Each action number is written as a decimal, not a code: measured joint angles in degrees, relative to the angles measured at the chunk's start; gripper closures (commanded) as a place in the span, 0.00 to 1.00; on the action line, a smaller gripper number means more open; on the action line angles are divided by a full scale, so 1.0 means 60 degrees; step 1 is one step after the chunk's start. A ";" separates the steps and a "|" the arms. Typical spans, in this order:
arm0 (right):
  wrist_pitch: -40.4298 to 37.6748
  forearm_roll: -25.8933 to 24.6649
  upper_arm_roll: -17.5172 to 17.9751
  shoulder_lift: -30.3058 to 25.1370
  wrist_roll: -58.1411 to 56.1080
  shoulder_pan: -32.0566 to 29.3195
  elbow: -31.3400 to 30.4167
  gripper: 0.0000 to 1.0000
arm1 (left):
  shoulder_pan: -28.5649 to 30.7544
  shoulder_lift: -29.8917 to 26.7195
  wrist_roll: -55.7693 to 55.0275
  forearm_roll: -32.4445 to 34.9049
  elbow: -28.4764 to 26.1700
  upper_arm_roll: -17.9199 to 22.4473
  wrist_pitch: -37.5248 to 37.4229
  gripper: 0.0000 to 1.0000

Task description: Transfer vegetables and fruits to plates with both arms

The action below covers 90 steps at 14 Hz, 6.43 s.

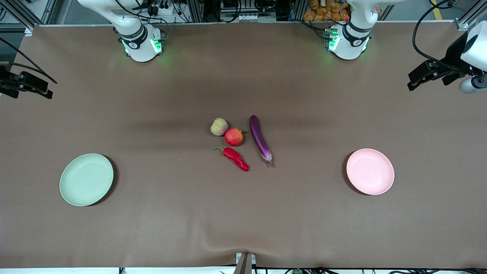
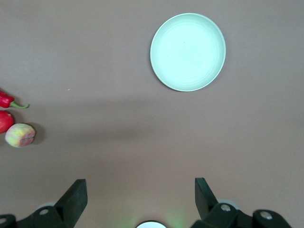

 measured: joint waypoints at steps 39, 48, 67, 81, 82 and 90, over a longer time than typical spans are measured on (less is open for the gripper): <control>-0.0208 0.0040 0.0008 0.0079 0.0003 -0.0035 -0.0007 0.00 | -0.4336 0.5967 -0.8449 0.1028 -0.1820 -0.1015 0.8288 0.00; -0.0209 0.0040 0.0003 0.0136 0.0003 -0.0036 -0.0007 0.00 | -0.5036 0.7408 -0.9221 0.1048 -0.0783 -0.0954 0.8840 0.07; -0.0200 0.0040 0.0139 0.0778 -0.0009 0.0003 -0.0011 0.00 | -0.4456 0.7170 -0.8221 0.1945 -0.0414 -0.0857 0.7782 1.00; -0.0073 0.1534 0.0252 0.2776 0.1874 0.2453 -0.0084 0.00 | 0.0960 0.5214 -0.0801 0.1944 -0.1667 -0.0888 0.5551 1.00; 0.0086 0.1644 0.0251 0.2958 0.2123 0.2635 -0.0134 0.00 | 0.1283 0.5219 -0.0334 0.1943 -0.1789 -0.0889 0.5609 1.00; 0.3068 0.2981 0.0253 0.3171 0.3332 0.3249 -0.1697 0.00 | 0.2112 0.5781 0.0820 0.1943 -0.2759 -0.0900 0.7516 1.00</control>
